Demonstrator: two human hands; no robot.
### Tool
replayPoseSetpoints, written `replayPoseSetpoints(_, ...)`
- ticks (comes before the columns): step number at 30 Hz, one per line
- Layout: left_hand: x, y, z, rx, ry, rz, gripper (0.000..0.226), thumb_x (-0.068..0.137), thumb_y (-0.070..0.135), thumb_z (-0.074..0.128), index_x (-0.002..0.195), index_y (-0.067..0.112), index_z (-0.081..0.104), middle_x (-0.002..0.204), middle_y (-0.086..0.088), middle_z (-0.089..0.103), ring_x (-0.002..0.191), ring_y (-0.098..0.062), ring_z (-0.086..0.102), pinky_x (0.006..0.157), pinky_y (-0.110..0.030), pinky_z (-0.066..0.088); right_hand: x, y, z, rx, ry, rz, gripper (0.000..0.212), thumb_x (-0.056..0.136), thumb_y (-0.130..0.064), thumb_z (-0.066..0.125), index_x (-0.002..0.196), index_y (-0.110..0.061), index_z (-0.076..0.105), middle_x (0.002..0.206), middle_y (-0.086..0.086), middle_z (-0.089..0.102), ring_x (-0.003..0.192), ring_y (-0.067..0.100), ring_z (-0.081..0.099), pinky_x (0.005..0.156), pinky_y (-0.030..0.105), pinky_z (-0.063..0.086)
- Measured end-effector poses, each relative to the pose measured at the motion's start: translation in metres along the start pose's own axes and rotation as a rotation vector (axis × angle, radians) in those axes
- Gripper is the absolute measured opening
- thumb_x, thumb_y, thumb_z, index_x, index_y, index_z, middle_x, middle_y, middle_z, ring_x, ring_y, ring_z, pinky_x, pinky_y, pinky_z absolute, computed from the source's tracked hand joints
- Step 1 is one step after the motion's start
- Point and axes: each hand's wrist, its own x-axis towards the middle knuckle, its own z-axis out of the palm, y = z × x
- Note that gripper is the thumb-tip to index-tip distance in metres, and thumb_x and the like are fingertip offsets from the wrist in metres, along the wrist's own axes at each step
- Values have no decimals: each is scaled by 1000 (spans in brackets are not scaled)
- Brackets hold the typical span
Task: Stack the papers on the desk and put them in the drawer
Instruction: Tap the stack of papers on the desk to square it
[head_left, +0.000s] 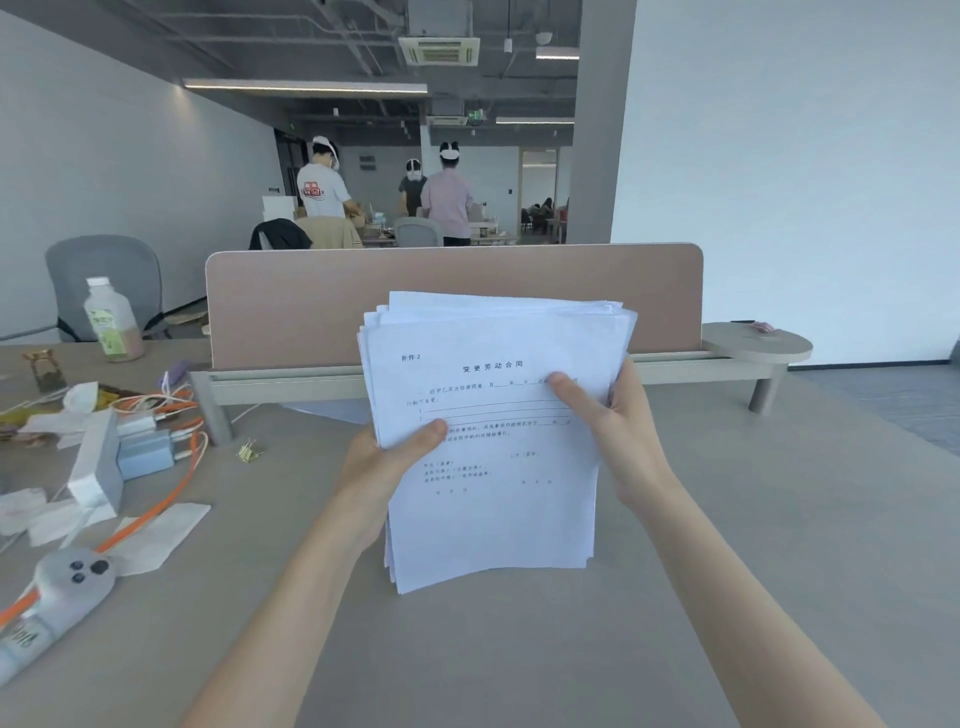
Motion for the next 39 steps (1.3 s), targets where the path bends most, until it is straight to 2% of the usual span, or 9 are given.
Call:
replayPoseSetpoints(5, -1, -7, 3, 18, -28, -32, 32, 81, 16, 80, 113, 16, 75, 114, -5, 78, 103, -22, 76, 93, -44, 55, 5, -2, -7, 7, -37, -43, 46, 89, -27, 76, 129, -24, 54, 127, -6, 71, 115, 14, 70, 97, 43, 57)
replayPoseSetpoints(12, -4, 2, 17, 22, -19, 56, 36, 74, 19, 84, 108, 19, 75, 111, 0, 79, 103, -19, 75, 88, -38, 57, 5, -25, -15, 16, -93, -94, 42, 94, -26, 70, 133, -24, 53, 132, -6, 67, 114, 4, 69, 82, 19, 56)
replayPoseSetpoints(16, -3, 3, 16, -10, -20, 61, 37, 73, 20, 84, 108, 16, 75, 109, -1, 80, 101, -20, 76, 82, -36, 57, 6, -28, -21, -55, -76, -145, 47, 93, -26, 71, 133, -21, 47, 128, -8, 65, 118, 8, 66, 94, 32, 55)
replayPoseSetpoints(19, -3, -1, 17, -26, -28, 49, 32, 78, 18, 78, 109, 14, 74, 107, -2, 80, 100, -20, 76, 78, -33, 60, 7, -30, -24, -175, -30, -256, 68, 93, -21, 70, 147, -33, 31, 148, -20, 42, 138, 5, 47, 113, 34, 43)
replayPoseSetpoints(22, -4, -6, 19, -7, -44, 33, 27, 85, 14, 72, 112, 15, 73, 109, -2, 80, 101, -21, 76, 82, -37, 59, 6, -32, -24, -315, -20, -392, 75, 94, -8, 66, 152, -32, 24, 151, -32, 27, 137, -22, 28, 113, 9, 27)
replayPoseSetpoints(25, -4, -9, 22, 2, -49, 40, 32, 85, 14, 73, 117, 13, 72, 112, -3, 79, 103, -21, 76, 86, -38, 59, 8, -30, -23, -474, -27, -438, 58, 93, -10, 64, 143, -33, 43, 137, -33, 44, 120, -33, 32, 97, -6, 24)
replayPoseSetpoints(33, -2, -14, 20, -14, -57, 39, 32, 84, 14, 74, 116, 14, 72, 111, -1, 79, 102, -19, 76, 85, -35, 60, 7, -32, -20, -496, -8, -422, 42, 94, -16, 63, 133, -32, 57, 128, -14, 59, 127, 8, 50, 104, 19, 37)
replayPoseSetpoints(35, -2, -19, 20, -28, -70, 19, 35, 80, 16, 80, 114, 16, 73, 111, -1, 79, 102, -19, 76, 82, -34, 60, 8, -32, -21, -475, -4, -400, 42, 94, -17, 64, 133, -32, 58, 131, -12, 59, 128, 8, 50, 107, 29, 41)
replayPoseSetpoints(39, -2, -32, 20, -7, -91, -16, 29, 85, 11, 76, 112, 21, 74, 113, 0, 79, 105, -18, 75, 84, -33, 58, 7, -26, -23, -219, 26, -258, 58, 94, -24, 68, 142, -37, 39, 145, -22, 49, 132, 0, 47, 105, 23, 41)
